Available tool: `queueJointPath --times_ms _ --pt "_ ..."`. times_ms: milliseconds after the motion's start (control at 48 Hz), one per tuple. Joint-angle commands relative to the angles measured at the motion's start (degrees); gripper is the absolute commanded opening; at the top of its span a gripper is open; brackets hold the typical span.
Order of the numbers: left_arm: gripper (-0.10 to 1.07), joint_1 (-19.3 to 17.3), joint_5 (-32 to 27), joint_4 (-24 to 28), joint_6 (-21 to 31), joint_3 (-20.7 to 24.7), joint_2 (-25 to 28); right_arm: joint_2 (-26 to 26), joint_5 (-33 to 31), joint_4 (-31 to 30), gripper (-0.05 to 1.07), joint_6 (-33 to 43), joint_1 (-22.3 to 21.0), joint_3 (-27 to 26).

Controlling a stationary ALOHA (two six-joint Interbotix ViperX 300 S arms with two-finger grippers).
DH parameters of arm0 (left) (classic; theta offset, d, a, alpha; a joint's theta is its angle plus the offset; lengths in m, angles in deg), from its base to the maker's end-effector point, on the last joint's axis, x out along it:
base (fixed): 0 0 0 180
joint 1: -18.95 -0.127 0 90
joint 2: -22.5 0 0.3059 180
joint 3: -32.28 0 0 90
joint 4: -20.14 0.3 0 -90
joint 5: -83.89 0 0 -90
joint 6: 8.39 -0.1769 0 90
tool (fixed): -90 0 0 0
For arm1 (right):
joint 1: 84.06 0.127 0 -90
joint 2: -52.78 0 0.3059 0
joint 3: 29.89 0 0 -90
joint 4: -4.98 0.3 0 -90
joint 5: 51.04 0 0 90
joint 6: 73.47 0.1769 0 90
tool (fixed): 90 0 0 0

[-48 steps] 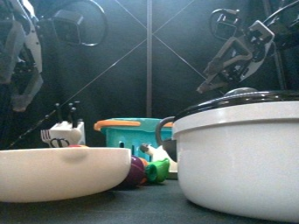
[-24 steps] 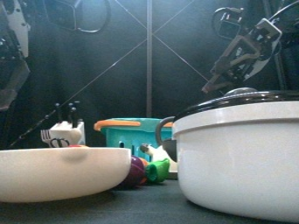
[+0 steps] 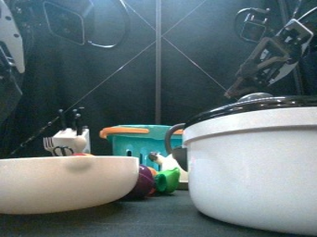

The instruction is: Grab pan handle

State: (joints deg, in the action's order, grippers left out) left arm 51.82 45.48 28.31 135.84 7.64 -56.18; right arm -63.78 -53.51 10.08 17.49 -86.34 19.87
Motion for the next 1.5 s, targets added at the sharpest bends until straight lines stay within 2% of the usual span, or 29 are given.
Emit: queueJointPath --times_ms 0,333,542,750,1042,1354,1479 --pt "0.97 0.7 0.0 -0.4 0.0 2.2 1.8 -1.1 -0.4 -0.2 1.01 -0.1 -0.2 -0.4" --pt "0.97 1.1 -1.0 -1.3 0.0 4.0 5.2 -1.6 -0.9 -1.1 1.01 -0.1 -0.7 0.2" --pt "0.97 1.1 -0.9 -1.7 0.0 5.4 4.0 -1.6 -0.9 -1.5 1.01 -0.2 -0.8 0.4" --pt "0.97 1.1 -1.2 -3.0 -0.9 5.2 6.9 -1.6 -0.9 -1.9 1.01 -0.1 -1.0 0.4" --pt "0.94 1.1 -1.4 -2.4 -0.8 3.8 7.1 -1.6 -0.9 -1.9 1.01 -0.1 -1.0 0.6" --pt "0.71 0.9 -2.3 -1.1 -1.0 3.8 6.9 -1.6 -0.9 -1.8 1.01 -0.1 -1.0 0.9" --pt "0.70 0.8 -2.3 0.3 -1.1 4.0 6.4 -1.7 -0.9 -1.8 1.01 0.0 -1.0 1.1"
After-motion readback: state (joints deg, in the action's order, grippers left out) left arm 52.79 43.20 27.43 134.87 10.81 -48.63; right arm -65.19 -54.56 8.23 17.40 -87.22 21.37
